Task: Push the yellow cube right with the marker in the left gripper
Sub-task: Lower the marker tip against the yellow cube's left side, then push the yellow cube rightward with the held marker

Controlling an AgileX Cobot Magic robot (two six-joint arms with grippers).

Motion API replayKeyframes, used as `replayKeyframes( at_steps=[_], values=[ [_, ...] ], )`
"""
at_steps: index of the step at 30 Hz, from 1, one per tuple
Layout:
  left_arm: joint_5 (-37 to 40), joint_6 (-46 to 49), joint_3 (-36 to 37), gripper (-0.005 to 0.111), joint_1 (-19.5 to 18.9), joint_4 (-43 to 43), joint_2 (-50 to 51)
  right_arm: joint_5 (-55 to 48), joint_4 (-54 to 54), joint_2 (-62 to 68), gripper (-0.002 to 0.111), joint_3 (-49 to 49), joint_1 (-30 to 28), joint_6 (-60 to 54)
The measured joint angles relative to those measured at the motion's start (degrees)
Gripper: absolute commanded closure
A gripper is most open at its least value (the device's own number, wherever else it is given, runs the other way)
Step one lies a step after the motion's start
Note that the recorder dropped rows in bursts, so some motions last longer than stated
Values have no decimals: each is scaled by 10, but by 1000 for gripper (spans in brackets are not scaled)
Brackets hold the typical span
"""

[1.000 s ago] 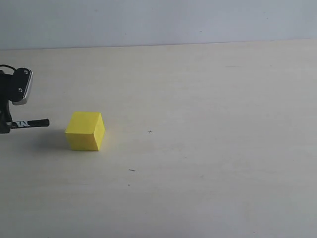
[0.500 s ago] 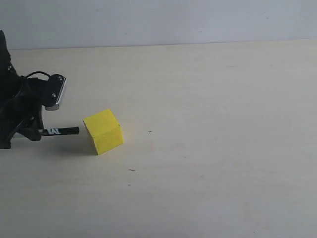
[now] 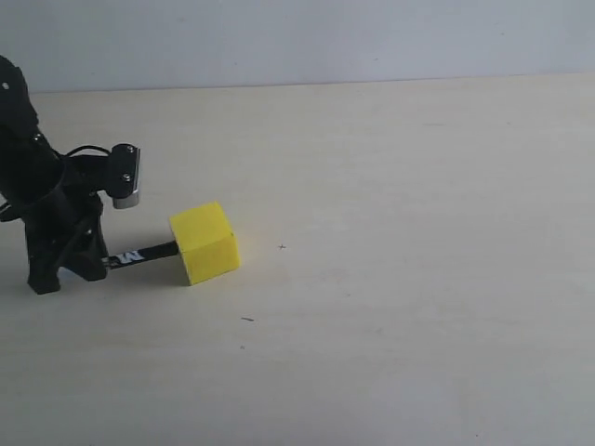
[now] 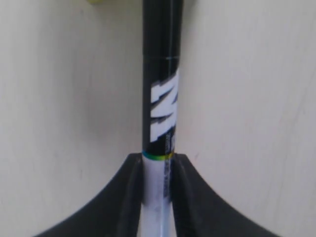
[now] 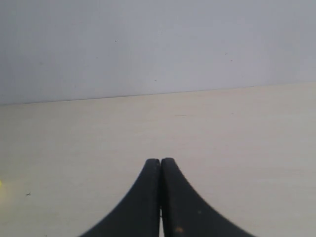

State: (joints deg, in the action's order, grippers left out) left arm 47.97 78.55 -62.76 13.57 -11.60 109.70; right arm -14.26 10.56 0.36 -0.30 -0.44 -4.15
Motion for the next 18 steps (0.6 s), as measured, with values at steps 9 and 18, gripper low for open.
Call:
replayKeyframes(
  at_steps=[9,18],
  values=[
    [-17,-9,0,107,17,4,0,0,0,0,108,0,0,0],
    [-36,-34,0,107,-9,17,0,0,0,0,108,0,0,0]
  ],
)
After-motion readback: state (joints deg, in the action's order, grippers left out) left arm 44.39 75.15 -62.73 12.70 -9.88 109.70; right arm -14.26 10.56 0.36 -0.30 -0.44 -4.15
